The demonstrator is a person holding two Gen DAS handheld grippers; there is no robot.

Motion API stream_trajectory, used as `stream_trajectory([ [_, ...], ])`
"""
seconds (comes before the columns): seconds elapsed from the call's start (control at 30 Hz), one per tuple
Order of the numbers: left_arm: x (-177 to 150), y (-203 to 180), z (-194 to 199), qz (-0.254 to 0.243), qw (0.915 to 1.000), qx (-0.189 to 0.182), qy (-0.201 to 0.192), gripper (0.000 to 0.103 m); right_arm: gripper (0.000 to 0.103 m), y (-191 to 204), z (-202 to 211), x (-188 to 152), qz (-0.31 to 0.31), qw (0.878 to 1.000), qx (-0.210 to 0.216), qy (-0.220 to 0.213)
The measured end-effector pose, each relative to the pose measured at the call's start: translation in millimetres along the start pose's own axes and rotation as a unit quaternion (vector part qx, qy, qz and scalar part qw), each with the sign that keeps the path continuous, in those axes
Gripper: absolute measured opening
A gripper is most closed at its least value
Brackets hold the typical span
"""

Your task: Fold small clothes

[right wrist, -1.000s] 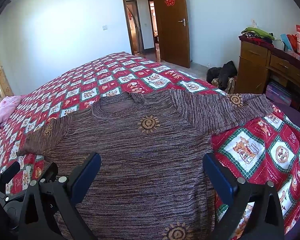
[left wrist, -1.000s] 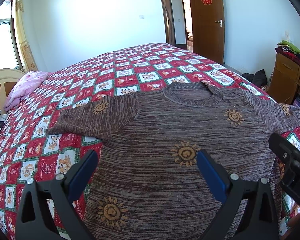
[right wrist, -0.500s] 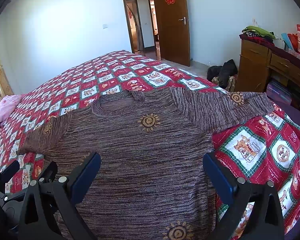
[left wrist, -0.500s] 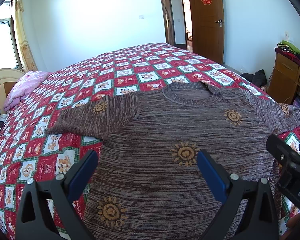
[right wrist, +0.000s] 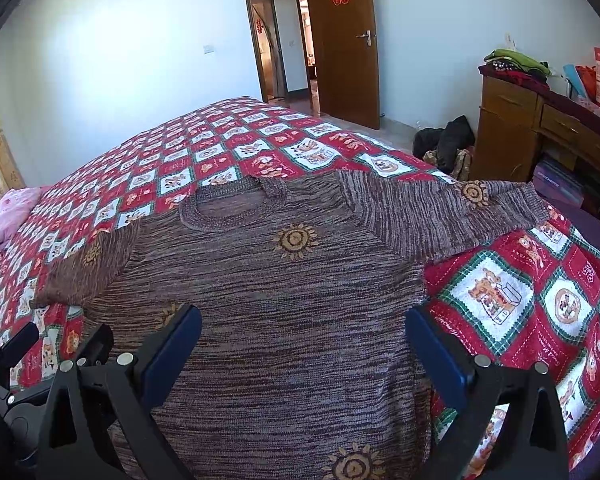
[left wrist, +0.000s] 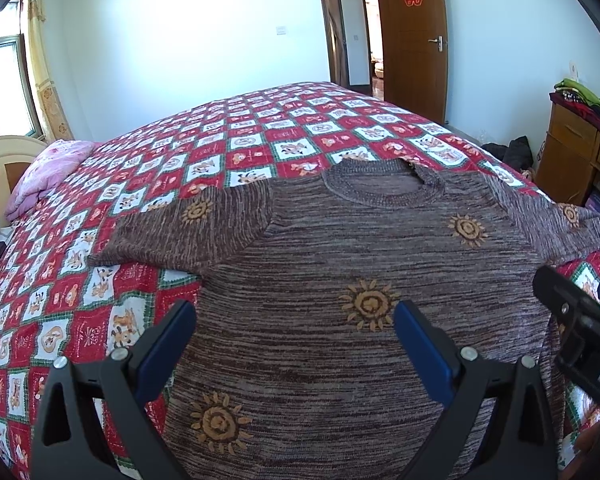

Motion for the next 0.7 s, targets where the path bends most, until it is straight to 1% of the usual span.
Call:
stream_trajectory([
  [0.2,8,11,-14,0.001,1.0,0.009,-0.004,0.101,0.102,-6,-12,13,0.021,0.999,-0.024,0.005],
  [0.37,21,21,-35,0.0,0.9992,0.034,-0.021,0.102,0.102,-26,-22,28,0.026,0.998,-0.061,0.002],
  [0.43,27,25,-48,0.004,0.9989,0.035,-0.029,0.102,0.102,-38,-27,35,0.021,0.997,-0.075,0.004],
  [0.53,33,30,-68,0.012,0.9989,0.031,-0.035,0.102,0.102,-55,-33,45,0.013,0.996,-0.083,-0.001],
  [0.6,33,32,-82,0.016,0.999,0.033,-0.025,0.102,0.102,-72,-41,53,-0.003,0.998,-0.068,0.0],
  [0.67,30,34,-93,0.023,0.9991,0.031,-0.014,0.102,0.102,-98,-50,60,-0.044,0.998,-0.053,0.013],
  [0.7,27,36,-97,0.028,0.9991,0.03,-0.008,0.102,0.102,-115,-53,63,-0.069,0.996,-0.055,0.016],
])
Point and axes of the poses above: each gripper's, at about its wrist camera, not at the fingertips, and z roughly against the way its jaws point, y to its left, x to its top, the point moved 3 cm from there along -z, roughly the way its jaws point, and after that the axes turned 2 degrees about -y, right-handed, at the moved point
